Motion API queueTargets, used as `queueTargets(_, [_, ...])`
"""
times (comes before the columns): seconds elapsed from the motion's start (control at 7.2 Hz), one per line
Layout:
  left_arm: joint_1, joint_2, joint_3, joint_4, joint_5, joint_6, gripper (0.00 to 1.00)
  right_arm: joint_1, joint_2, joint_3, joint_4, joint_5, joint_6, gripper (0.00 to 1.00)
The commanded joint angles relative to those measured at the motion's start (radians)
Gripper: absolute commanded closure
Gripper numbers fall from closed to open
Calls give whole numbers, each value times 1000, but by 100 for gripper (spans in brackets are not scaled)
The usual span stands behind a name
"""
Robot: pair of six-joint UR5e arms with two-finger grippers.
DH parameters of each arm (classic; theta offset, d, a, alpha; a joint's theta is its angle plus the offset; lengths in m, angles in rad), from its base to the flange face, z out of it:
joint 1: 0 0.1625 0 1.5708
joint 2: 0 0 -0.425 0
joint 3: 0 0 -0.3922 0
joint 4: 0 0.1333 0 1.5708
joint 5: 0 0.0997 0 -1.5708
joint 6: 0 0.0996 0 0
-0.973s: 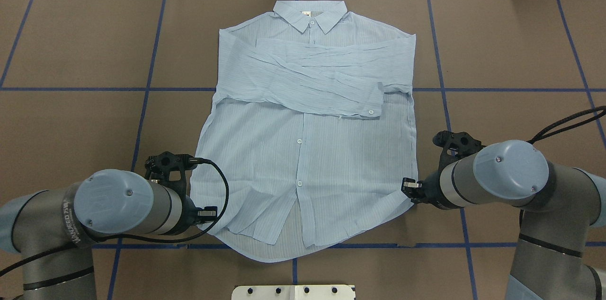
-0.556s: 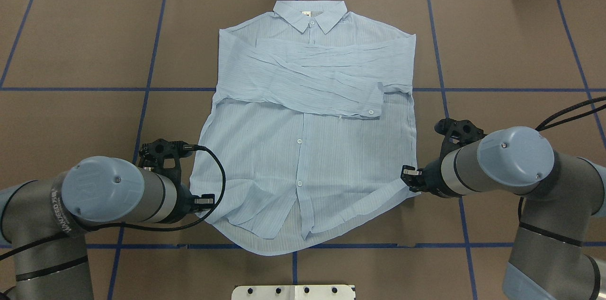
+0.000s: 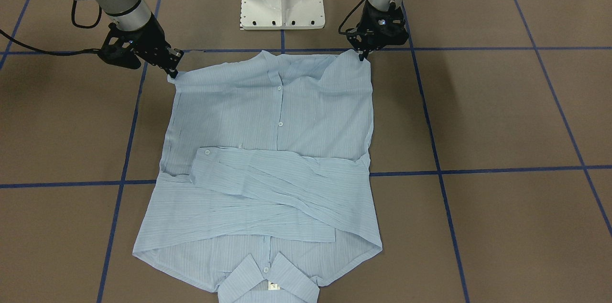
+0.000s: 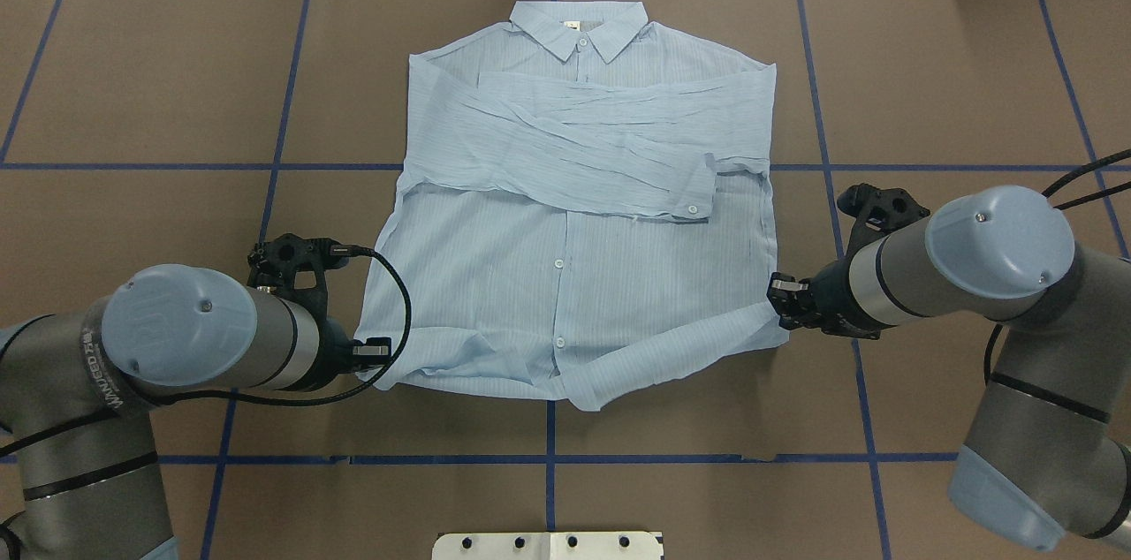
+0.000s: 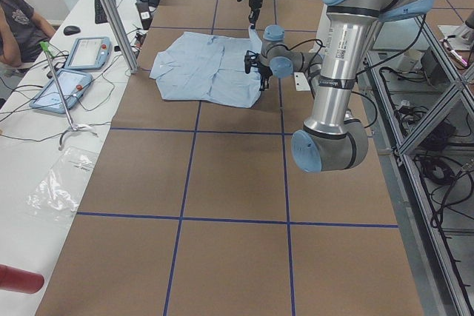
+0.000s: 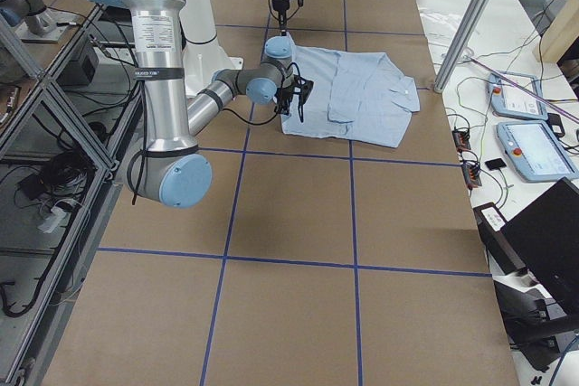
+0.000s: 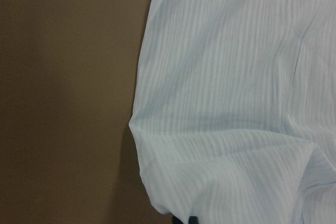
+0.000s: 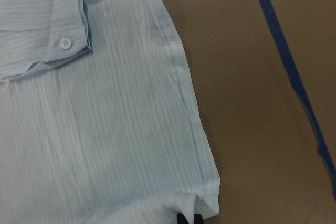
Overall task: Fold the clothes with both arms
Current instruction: 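Lift the hem with both grippers and carry it toward the collar, then fold the hem over the shirt body up to the collar with both grippers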
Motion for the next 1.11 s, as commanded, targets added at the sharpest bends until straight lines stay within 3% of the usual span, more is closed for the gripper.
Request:
queueTargets(0.0, [-7, 2, 2, 0, 0, 5, 100, 27, -1, 0, -2, 19, -14, 100])
queueTargets(0.56, [-38, -10, -5, -3, -47, 5, 100, 118, 8, -5, 0, 89, -18, 100])
queueTargets(0.97, [-188, -123, 22, -5, -86, 66, 100, 181, 123, -55, -9, 88, -18, 100])
